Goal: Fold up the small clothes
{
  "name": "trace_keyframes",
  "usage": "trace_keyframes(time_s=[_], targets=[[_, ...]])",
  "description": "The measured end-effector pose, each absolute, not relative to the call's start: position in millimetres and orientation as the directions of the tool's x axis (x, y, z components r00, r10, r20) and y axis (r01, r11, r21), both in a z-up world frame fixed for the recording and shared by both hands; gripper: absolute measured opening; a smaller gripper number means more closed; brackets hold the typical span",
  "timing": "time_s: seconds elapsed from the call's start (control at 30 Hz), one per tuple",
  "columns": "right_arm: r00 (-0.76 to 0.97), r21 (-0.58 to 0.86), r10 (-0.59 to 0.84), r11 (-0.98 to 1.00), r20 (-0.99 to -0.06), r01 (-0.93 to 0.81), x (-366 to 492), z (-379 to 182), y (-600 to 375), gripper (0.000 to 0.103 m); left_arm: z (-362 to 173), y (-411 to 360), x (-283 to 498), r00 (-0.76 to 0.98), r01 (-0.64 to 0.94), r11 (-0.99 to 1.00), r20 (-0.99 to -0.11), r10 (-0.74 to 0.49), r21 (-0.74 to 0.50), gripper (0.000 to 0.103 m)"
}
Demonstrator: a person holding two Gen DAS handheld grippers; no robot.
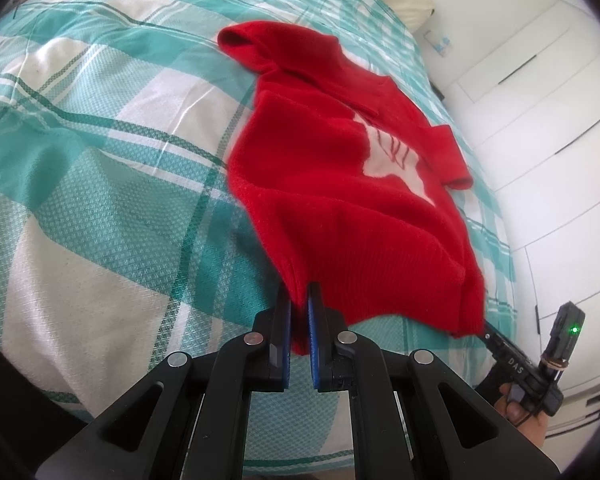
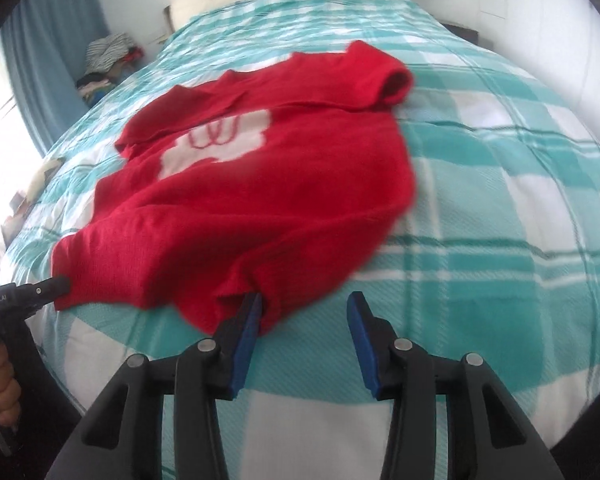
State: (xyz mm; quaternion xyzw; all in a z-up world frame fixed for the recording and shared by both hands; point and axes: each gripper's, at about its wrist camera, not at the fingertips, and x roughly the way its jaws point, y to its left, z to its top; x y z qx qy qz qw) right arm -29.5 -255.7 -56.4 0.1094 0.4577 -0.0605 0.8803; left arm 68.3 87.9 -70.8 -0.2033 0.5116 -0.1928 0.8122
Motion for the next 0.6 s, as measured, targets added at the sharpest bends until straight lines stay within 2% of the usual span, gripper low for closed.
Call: trace_keyframes(time_s=[0.17,0.23,0.27,0.4,0.43,0.5,0.53,0.6], targets=[[0.564,0.21,0.018,0.938,-0.826,0.278,-64.5,-49.1,-297.6,0.045,-72.6,87.1,69.1,0.396,0.104,0.841,-0.754,-0.525,-0.531,0.006],[0.6,0.288,0.106,0.933,-0.793,0.216,-64.6,-42.6,-298.0,0.046,-73.9,88.3,69.7,0.387,0.104,0.83,-0.747,-0.541,-0.548,0.006],[0.612,0.342,0.17,0.923,-0.772,0.175,-59.7,-42.0,-295.8,0.05,-74.3,88.3,70.0,0.383,0.108,0.825,-0.743,-0.549,-0.554,0.006],[0.587,0.54,0.408,0.84,-0.699,0.059,-31.2,-64.0,-284.7,0.053,-74.9,81.8,70.0,0.368,0.146,0.805,-0.724,-0.583,-0.575,0.006],[0.565,0.552,0.442,0.833,-0.697,0.03,-23.2,-72.0,-279.0,0.051,-75.9,78.6,70.6,0.362,0.157,0.803,-0.723,-0.589,-0.575,0.006],[0.528,0.555,0.459,0.831,-0.714,0.029,-13.5,-85.0,-271.3,0.014,-74.6,74.0,70.2,0.354,0.182,0.806,-0.727,-0.588,-0.563,0.003],[0.526,0.571,0.467,0.82,-0.71,0.042,-12.6,-86.0,-273.5,0.005,-70.3,74.8,68.0,0.36,0.192,0.81,-0.729,-0.583,-0.553,0.003],[0.527,0.572,0.464,0.819,-0.711,0.05,-17.2,-75.5,-278.7,0.005,-58.4,84.5,62.5,0.374,0.2,0.811,-0.723,-0.582,-0.549,0.002]])
